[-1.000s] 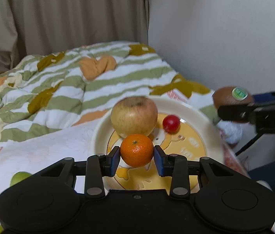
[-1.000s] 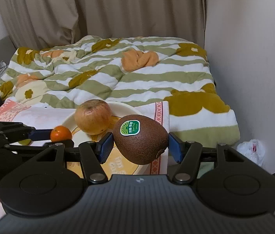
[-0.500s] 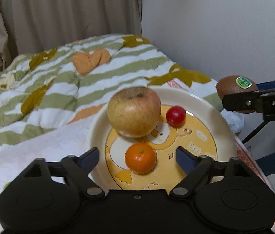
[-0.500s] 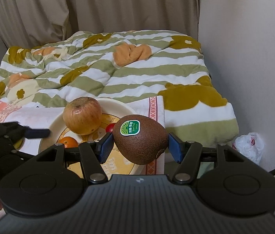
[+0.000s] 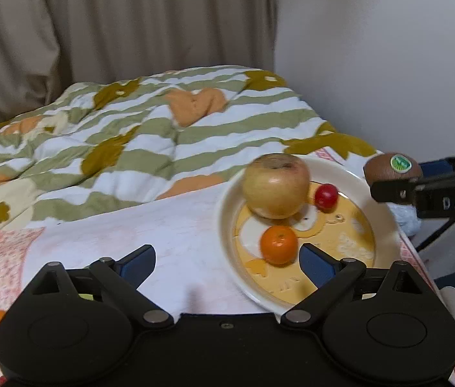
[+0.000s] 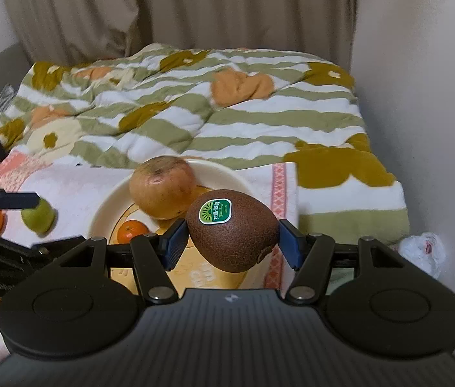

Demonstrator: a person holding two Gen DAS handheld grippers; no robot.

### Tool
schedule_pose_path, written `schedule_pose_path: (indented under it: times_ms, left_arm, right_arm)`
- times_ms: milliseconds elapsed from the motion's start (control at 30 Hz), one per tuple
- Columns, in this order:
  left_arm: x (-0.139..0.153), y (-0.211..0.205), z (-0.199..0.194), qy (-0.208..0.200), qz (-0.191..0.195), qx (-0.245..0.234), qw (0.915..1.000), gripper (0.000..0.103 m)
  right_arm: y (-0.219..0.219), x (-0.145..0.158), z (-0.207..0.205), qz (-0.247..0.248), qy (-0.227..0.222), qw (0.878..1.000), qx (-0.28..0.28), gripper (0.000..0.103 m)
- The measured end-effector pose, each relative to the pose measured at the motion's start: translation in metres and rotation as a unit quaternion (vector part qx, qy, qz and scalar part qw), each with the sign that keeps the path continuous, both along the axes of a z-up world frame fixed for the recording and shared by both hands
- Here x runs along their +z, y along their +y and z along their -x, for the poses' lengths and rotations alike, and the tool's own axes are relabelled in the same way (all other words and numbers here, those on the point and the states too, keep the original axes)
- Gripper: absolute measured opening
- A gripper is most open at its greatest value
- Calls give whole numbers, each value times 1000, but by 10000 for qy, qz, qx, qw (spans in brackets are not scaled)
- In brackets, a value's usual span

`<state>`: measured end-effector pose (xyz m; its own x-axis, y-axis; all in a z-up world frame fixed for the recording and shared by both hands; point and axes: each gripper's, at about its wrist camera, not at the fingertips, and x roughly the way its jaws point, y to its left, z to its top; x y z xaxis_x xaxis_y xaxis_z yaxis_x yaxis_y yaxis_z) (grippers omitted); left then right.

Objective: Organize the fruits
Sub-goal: 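Release the tangerine into the bowl with the left tool while the right tool drops the kiwi in, then pull both tools back from the bowl toward the remaining fruits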

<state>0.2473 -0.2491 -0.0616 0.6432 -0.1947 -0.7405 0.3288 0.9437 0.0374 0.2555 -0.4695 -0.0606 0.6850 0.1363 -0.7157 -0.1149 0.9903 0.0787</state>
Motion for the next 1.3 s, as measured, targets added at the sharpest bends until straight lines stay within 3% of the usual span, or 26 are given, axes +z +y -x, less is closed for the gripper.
schedule_pose_path:
  times_ms: [300,667,700,733,867,1100,1300]
  left_arm:
    - [16,18,14,-150,86,424,9990,99]
    - [14,28,25,-154,88,631,9978,99]
    - [14,29,26,-157,87,648,9977,99]
    - [14,29,28,-159,87,666,9976,99]
    - [18,32,34,-201,88,747,9970,99]
    - [32,33,53,-343,144,890,9953,99]
    - [50,37,80,-493,315,992,9933,99]
  right_arm:
    - [24,-30,-14,64,280,9986,454,76]
    - [37,-59,-23,365,263,9964,718,79]
    - [37,-59,-22,378,197,9964,732,87]
    - [38,-56,-19,413,121,9962,753,102]
    - [38,-45,-8,638,-164,9951,737,103]
    - [21,-26,11,363,-125,9981,480,103]
    - [14,2,39,411,-256,9984,276,103]
